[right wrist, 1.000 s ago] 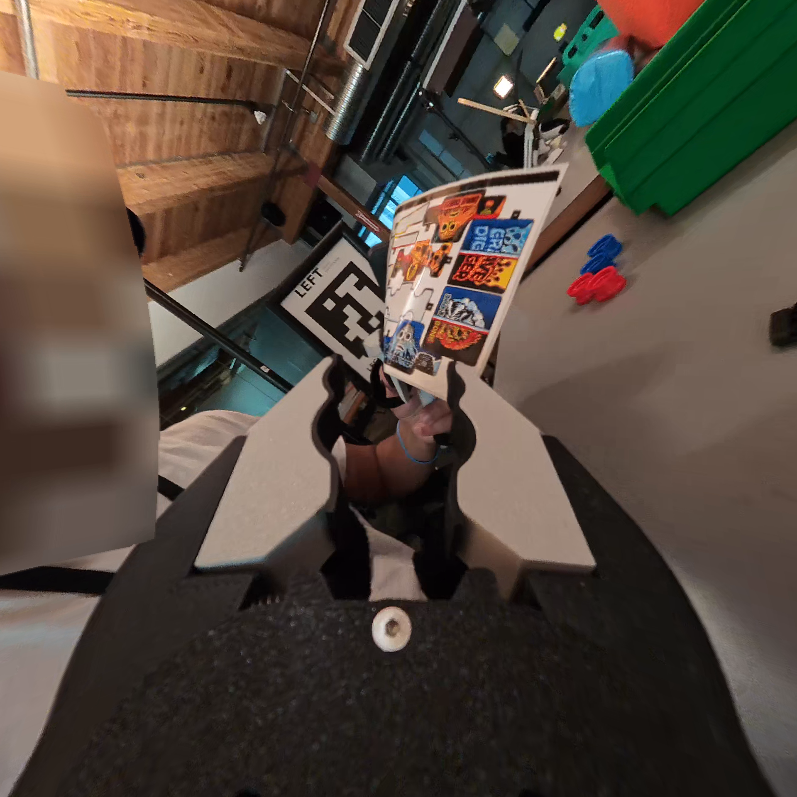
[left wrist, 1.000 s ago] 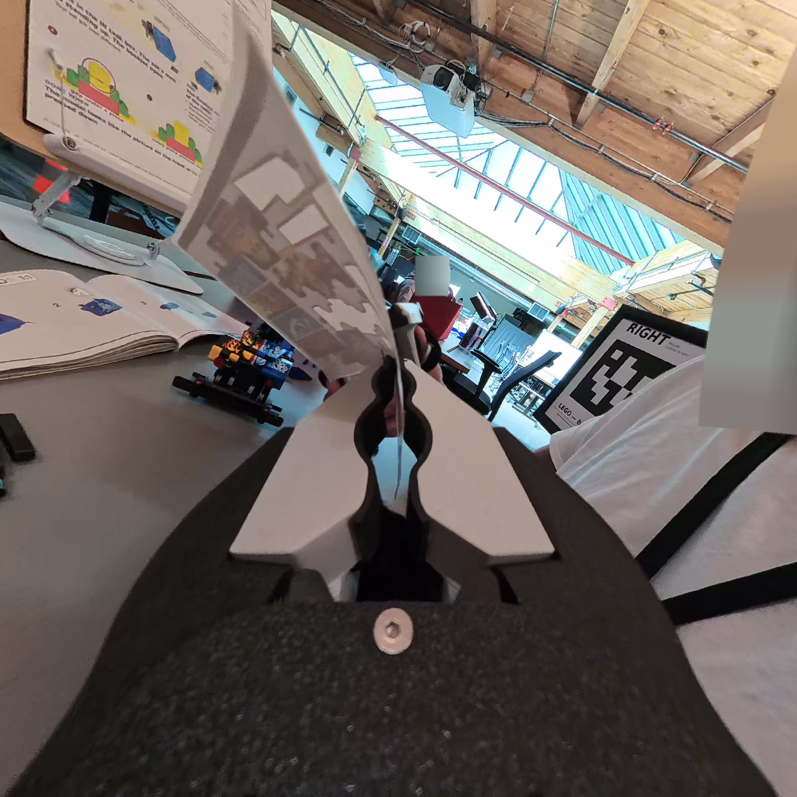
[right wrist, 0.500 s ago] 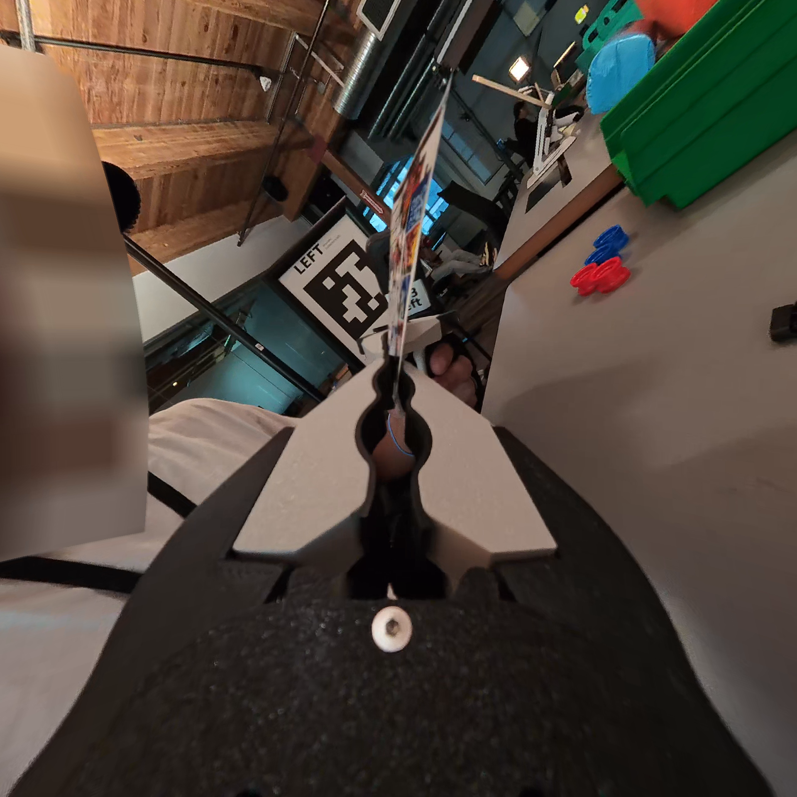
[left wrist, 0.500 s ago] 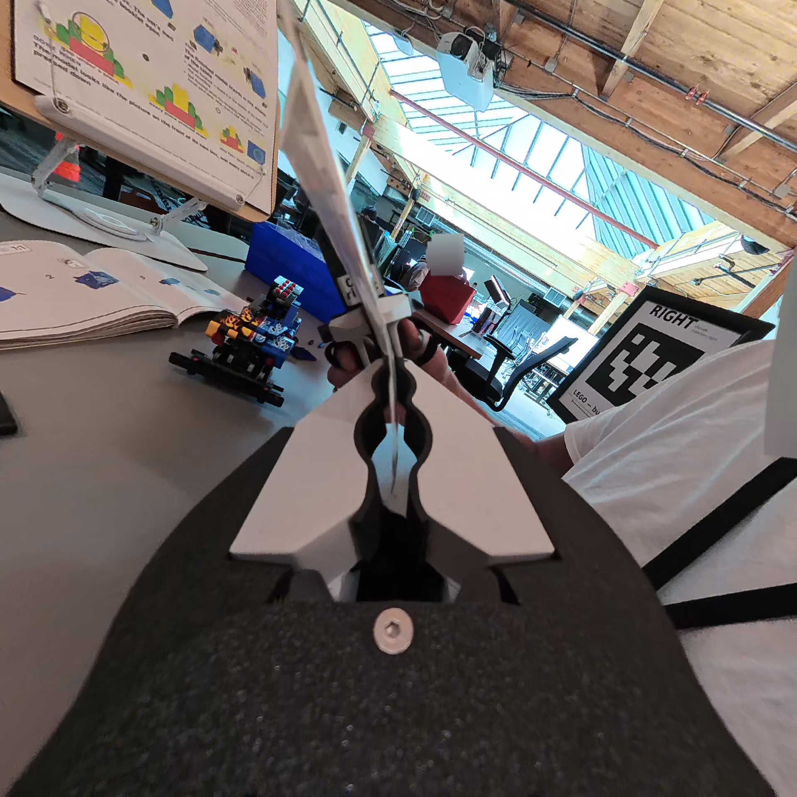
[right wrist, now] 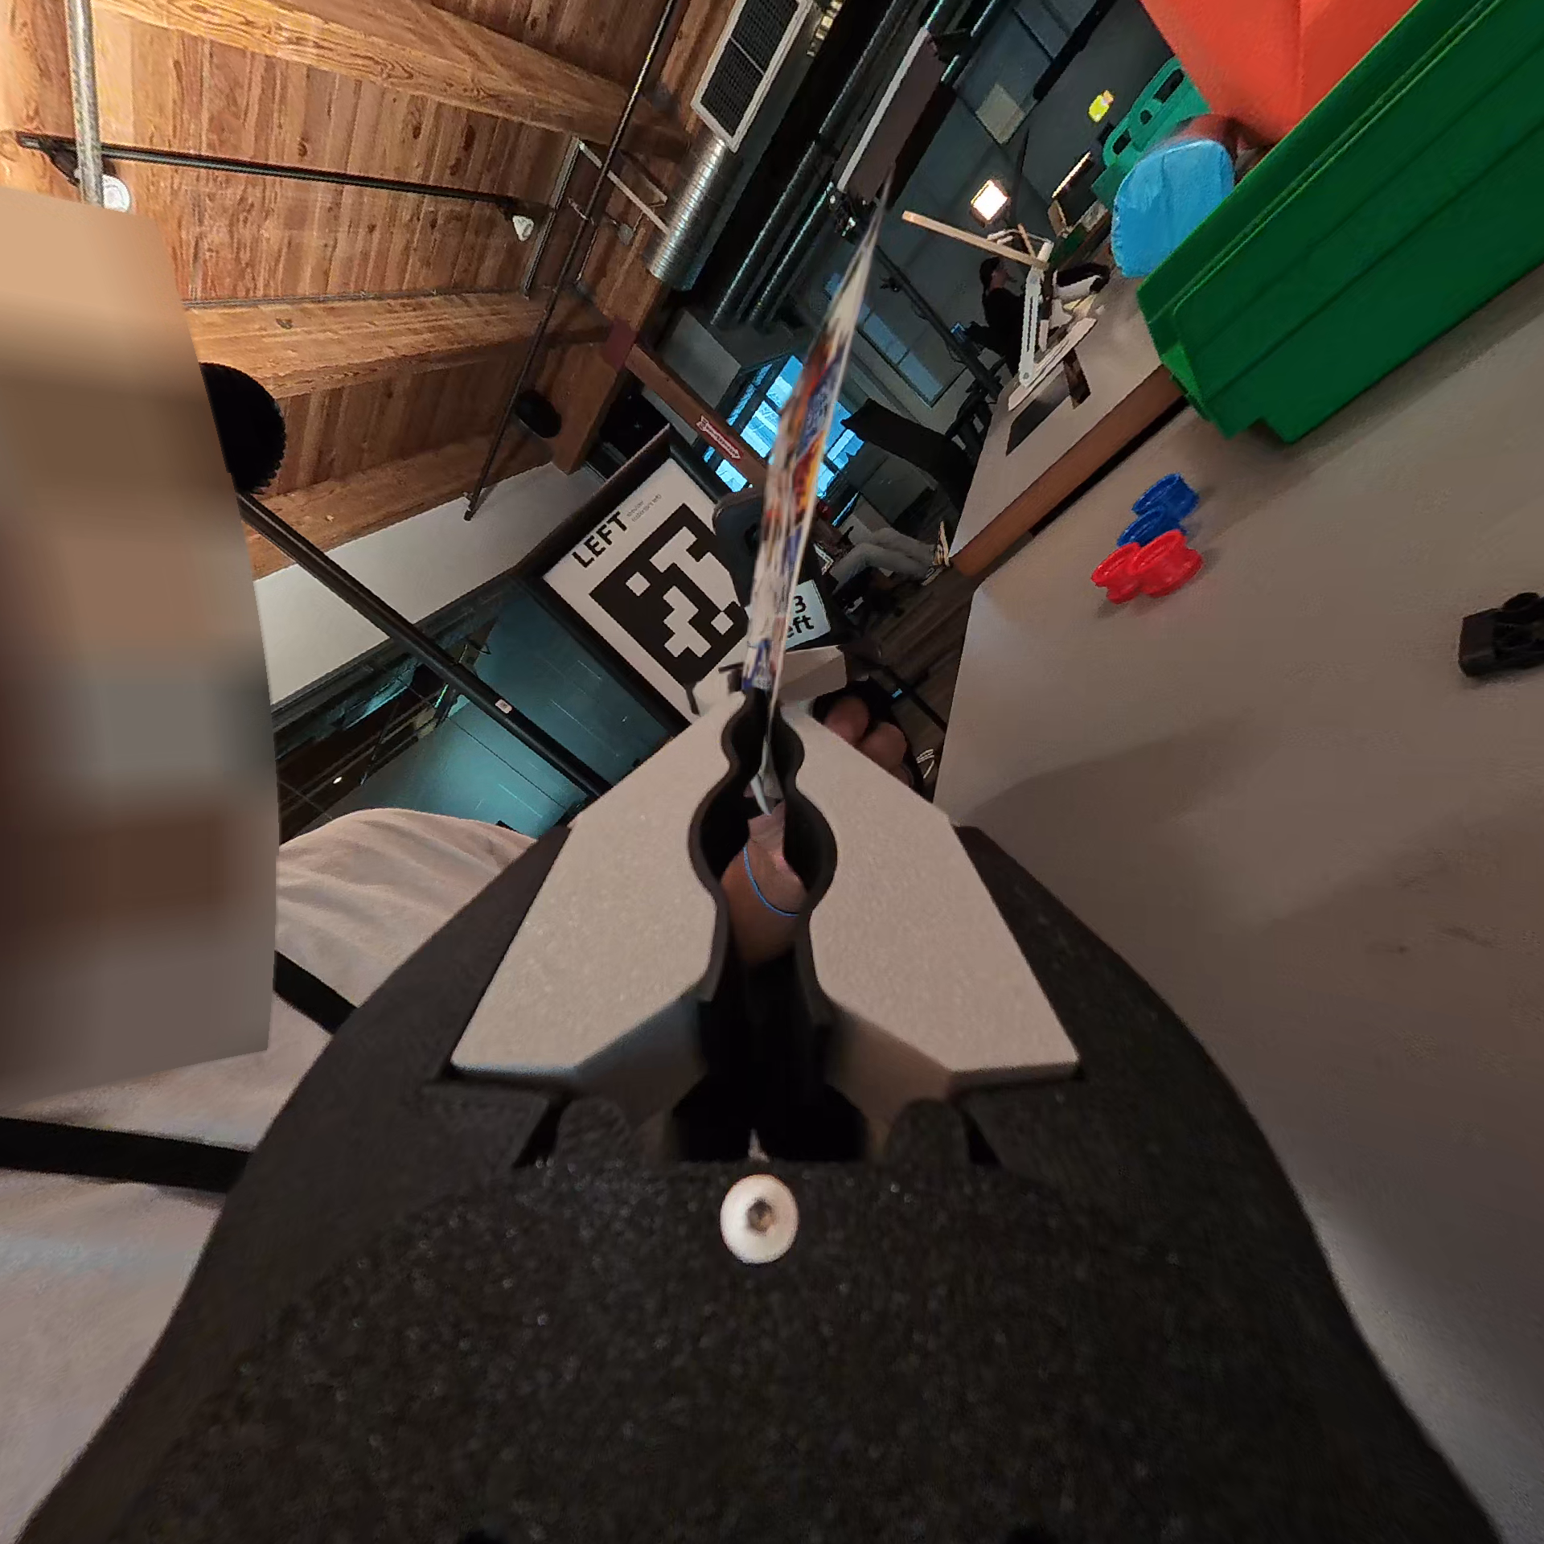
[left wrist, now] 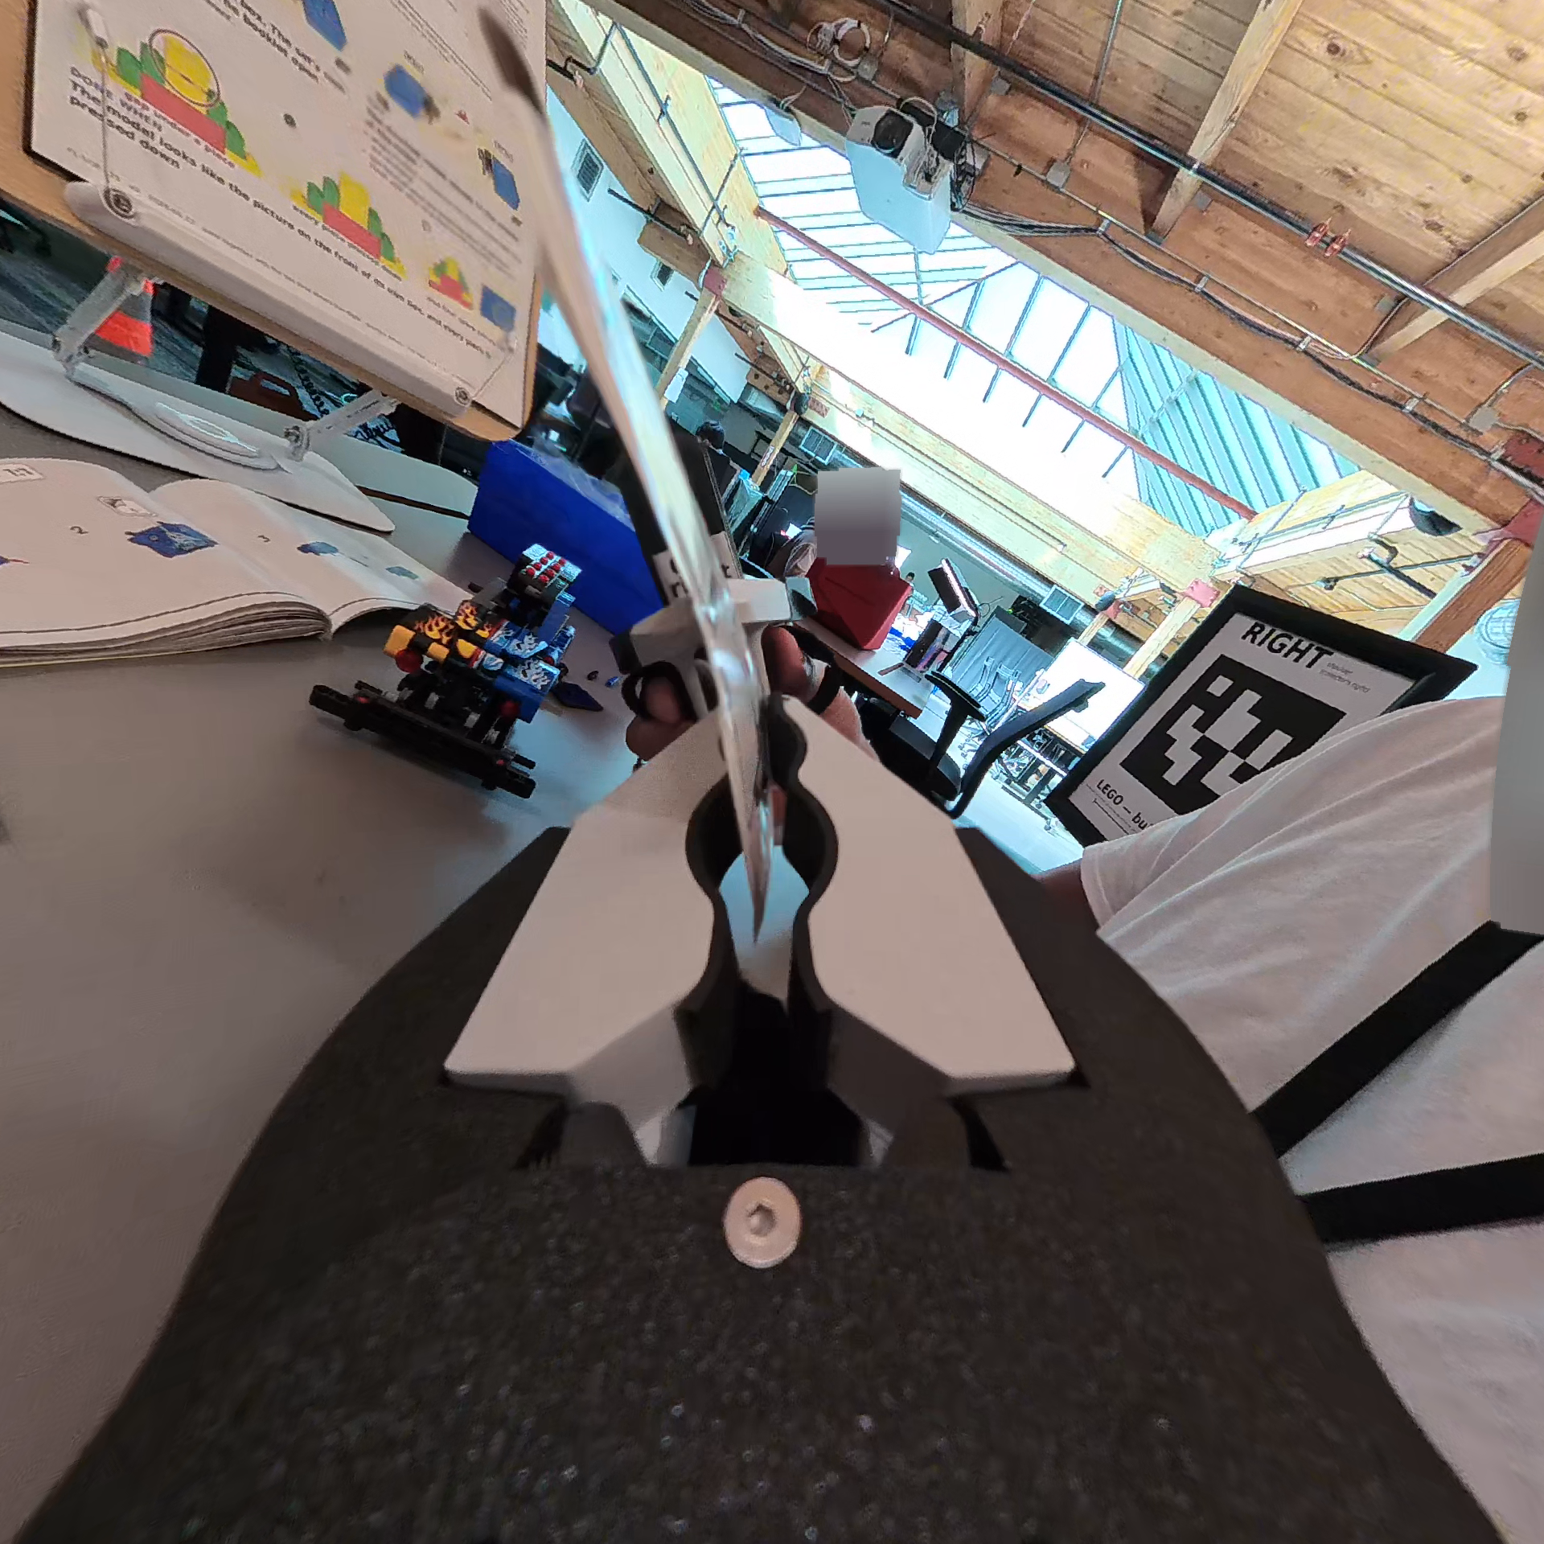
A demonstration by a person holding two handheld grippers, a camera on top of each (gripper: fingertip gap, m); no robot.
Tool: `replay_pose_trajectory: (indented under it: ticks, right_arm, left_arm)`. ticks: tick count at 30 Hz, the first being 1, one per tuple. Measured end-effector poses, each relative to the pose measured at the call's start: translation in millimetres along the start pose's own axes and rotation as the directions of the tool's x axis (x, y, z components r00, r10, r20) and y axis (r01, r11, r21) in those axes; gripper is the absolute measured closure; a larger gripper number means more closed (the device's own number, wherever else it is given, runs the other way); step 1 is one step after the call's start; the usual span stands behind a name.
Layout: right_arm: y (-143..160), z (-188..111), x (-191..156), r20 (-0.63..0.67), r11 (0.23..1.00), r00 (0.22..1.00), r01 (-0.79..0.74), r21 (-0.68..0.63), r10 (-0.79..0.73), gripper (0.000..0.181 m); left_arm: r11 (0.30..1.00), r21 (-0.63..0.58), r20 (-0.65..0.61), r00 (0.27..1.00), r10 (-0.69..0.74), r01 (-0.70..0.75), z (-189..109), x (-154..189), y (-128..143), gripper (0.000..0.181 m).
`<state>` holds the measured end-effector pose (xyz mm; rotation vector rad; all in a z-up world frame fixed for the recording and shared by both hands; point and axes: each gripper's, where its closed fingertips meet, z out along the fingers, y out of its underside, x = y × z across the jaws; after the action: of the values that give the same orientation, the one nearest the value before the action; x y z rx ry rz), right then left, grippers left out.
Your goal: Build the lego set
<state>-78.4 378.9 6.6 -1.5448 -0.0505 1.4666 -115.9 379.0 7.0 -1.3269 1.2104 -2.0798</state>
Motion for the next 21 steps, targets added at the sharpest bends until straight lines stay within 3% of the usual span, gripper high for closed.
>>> replay_pose_trajectory:
  ticks: [17, 19, 21]
  right_arm:
    - [3, 3, 7, -0.048, 1.000, 0.999, 0.023, -0.019, -0.024, 0.181]
    - [1, -1, 15, -0.144, 0.993, 0.983, 0.107, -0.045, -0.112, 0.170]
    - [-8, -14, 31, -0.361, 0.939, 0.867, 0.313, -0.141, -0.343, 0.154]
  left_arm:
    - [1.000, 0.012, -0.008, 1.000, -0.009, 0.009, -2, 0, -3, 0.181]
    - [1.000, 0.021, 0.001, 1.000, -0.014, 0.014, -3, -1, -5, 0.181]
    - [0.999, 0.037, 0.026, 0.999, -0.018, 0.017, -6, -6, -8, 0.181]
